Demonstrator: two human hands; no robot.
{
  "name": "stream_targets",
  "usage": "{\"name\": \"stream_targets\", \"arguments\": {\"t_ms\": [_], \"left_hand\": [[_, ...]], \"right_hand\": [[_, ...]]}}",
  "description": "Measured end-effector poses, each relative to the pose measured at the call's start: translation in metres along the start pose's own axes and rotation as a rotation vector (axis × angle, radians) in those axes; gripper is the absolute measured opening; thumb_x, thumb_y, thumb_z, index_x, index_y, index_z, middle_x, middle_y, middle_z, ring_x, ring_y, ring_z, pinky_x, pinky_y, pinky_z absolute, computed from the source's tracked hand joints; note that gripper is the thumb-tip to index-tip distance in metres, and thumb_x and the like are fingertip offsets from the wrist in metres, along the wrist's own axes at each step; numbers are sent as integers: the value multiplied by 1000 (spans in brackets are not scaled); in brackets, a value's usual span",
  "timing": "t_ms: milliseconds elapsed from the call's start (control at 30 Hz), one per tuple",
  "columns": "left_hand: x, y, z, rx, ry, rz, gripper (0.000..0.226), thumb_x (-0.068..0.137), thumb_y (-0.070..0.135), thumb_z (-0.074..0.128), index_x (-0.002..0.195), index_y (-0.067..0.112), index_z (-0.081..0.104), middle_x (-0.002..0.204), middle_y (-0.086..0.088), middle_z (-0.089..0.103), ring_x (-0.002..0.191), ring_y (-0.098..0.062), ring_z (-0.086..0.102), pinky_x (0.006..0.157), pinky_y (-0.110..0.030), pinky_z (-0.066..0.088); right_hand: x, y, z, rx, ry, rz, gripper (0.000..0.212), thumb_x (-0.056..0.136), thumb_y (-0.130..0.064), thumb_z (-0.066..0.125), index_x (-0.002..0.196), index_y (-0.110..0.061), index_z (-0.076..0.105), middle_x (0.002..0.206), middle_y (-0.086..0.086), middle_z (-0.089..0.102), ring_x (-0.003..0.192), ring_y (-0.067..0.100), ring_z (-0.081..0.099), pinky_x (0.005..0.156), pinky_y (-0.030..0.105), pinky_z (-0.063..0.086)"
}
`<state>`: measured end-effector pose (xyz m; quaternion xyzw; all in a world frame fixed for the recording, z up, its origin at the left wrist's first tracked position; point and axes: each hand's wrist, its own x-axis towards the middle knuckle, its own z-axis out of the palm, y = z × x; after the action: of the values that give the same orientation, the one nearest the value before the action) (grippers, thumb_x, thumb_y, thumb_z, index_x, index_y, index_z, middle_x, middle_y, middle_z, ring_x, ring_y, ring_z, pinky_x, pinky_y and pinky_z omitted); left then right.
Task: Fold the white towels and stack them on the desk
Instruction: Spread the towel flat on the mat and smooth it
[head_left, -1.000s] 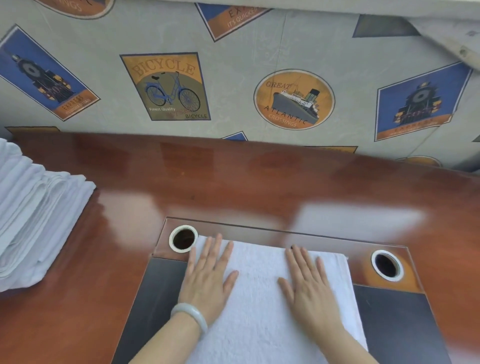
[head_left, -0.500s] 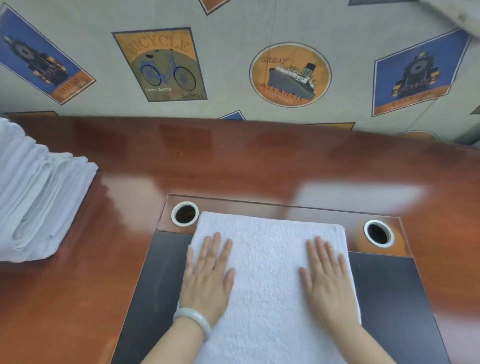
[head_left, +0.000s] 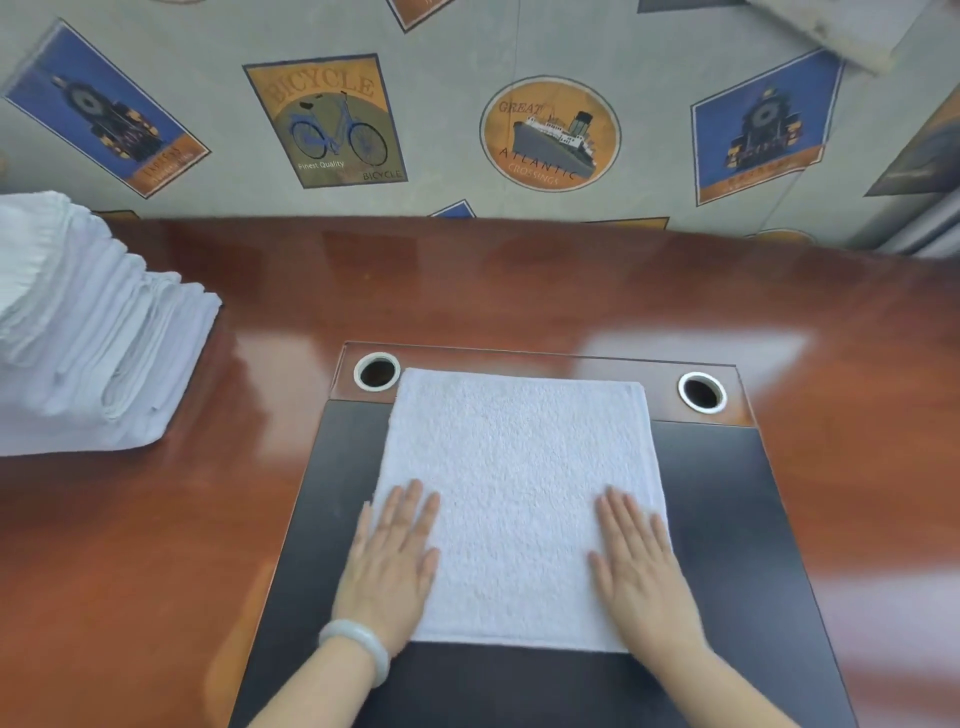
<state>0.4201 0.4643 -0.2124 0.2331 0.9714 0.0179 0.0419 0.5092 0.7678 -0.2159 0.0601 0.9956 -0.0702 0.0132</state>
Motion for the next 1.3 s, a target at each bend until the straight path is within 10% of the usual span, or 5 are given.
{"name": "stream_targets", "arguments": {"t_ms": [367, 700, 833, 900, 1300], "left_hand": [[-43, -3, -35, -23, 8, 383, 44, 77, 58, 45, 115, 36, 49, 108, 11, 48, 101, -12, 45, 89, -30, 31], [-29, 9, -80, 220, -334, 508, 51, 46, 2, 61, 95, 16, 59, 88, -2, 56, 73, -19, 56, 58, -26, 47], [-20, 4, -112, -140, -891, 371, 37, 91, 7, 43, 124, 20, 54, 126, -3, 53, 112, -27, 54, 89, -33, 43], [-4, -8, -124, -256, -912, 335, 40, 86, 12, 45, 120, 30, 58, 122, 7, 59, 110, -18, 56, 87, -29, 45], [68, -35, -76, -757, -300, -464, 13, 94, 25, 62, 107, 26, 61, 99, 6, 57, 90, -9, 56, 66, -16, 38]], "right_hand": [[-61, 23, -38, -10, -90, -328, 37, 84, -48, 52, 113, -26, 55, 122, -9, 50, 107, 17, 56, 94, 27, 32], [-47, 8, -72, -72, -396, -246, 48, 43, 2, 32, 80, -28, 37, 80, -14, 30, 64, 12, 35, 51, 17, 25], [-34, 15, -104, 42, -592, -294, 5, 72, -27, 48, 72, -31, 47, 75, -13, 40, 71, 12, 40, 64, 25, 32], [-19, 19, -121, 423, -898, -101, 27, 65, -24, 43, 82, -40, 56, 84, -20, 54, 80, 7, 52, 73, 23, 42], [34, 39, -89, 838, -294, 571, 10, 88, -16, 70, 86, -25, 72, 79, -6, 68, 80, 14, 62, 67, 26, 44]]}}
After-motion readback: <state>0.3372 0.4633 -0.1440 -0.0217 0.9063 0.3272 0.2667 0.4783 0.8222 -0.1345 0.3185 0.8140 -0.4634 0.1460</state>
